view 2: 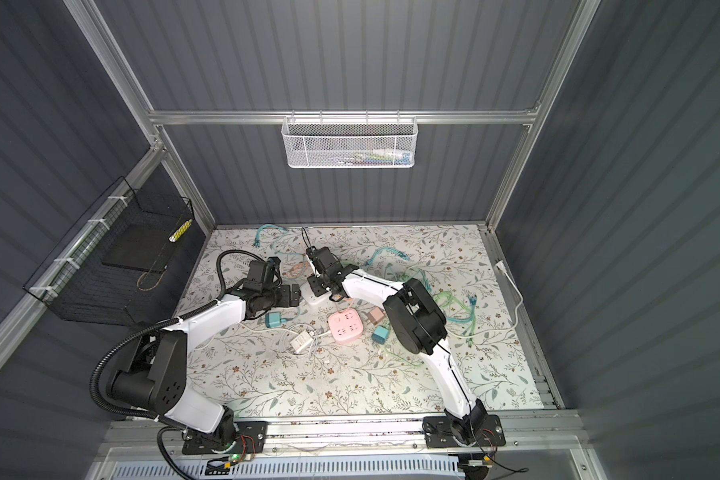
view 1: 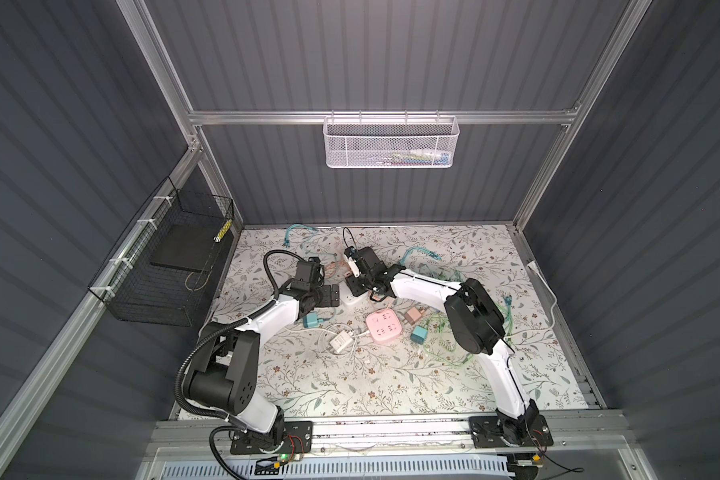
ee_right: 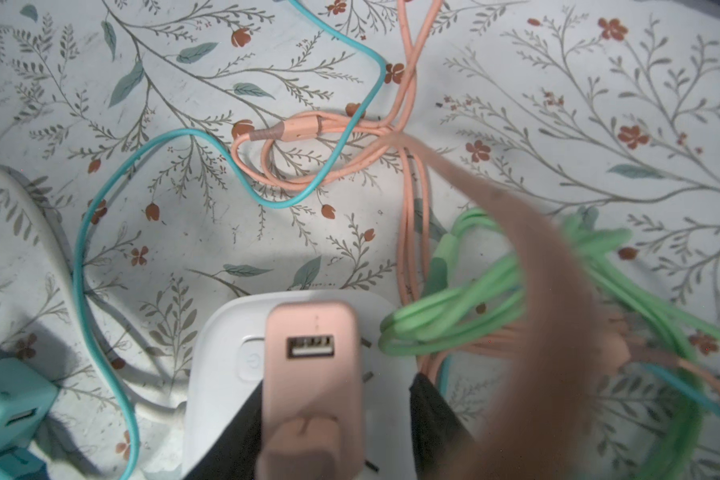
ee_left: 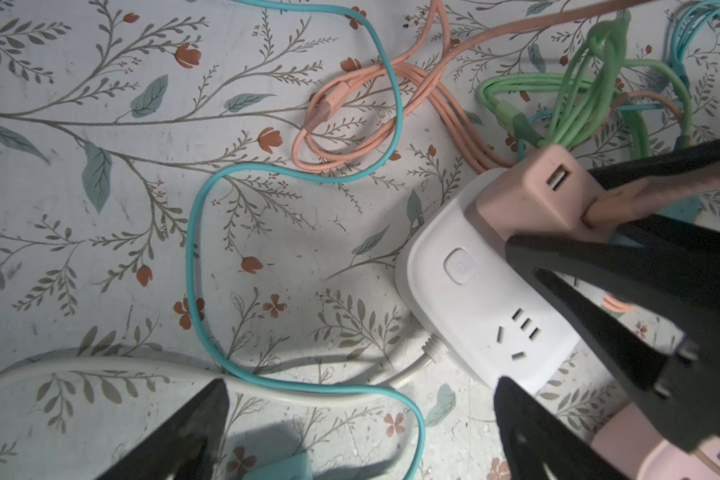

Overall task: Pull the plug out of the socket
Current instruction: 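Move the right gripper onto the pink charger and close on it, then pull the pink charger out with the right gripper while the left steadies the strip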

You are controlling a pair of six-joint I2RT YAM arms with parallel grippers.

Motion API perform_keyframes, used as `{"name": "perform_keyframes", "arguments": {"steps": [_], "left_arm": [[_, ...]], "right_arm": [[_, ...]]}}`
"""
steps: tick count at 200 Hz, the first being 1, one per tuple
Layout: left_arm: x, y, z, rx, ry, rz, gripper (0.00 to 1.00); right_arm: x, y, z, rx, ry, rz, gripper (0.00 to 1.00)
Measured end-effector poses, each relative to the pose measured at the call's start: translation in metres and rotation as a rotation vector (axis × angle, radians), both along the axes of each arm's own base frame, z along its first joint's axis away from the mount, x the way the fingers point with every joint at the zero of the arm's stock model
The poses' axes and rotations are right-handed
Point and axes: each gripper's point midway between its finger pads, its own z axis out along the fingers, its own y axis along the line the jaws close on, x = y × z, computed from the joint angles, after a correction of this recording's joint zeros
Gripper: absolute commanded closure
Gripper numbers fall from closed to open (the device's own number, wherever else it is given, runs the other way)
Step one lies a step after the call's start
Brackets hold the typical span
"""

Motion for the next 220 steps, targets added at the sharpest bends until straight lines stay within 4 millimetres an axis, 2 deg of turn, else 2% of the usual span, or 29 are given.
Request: {"name": "perform_keyframes", "arguments": {"steps": [41, 75, 156, 220], "left_arm": [[0.0, 0.0, -0.002, 0.001, 0.004, 0.001, 0.0], [-0.001, -0.001, -0.013, -0.004, 0.035, 0.009, 0.0], [0.018, -0.023, -0.021, -0.096, 0.06, -0.016, 0.0], [0.022, -0.026, -0.037, -0.101, 0.112, -0.018, 0.0]], "right_arm": [[0.002, 0.006, -0.003, 0.007, 0.008, 0.009, 0.72], [0.002, 0.007, -0.003, 0.01, 0.011, 0.011, 0.87], [0.001, 0.007, -0.003, 0.012, 0.013, 0.012, 0.89], [0.001, 0.007, -0.002, 0.011, 0.014, 0.008, 0.9]]}}
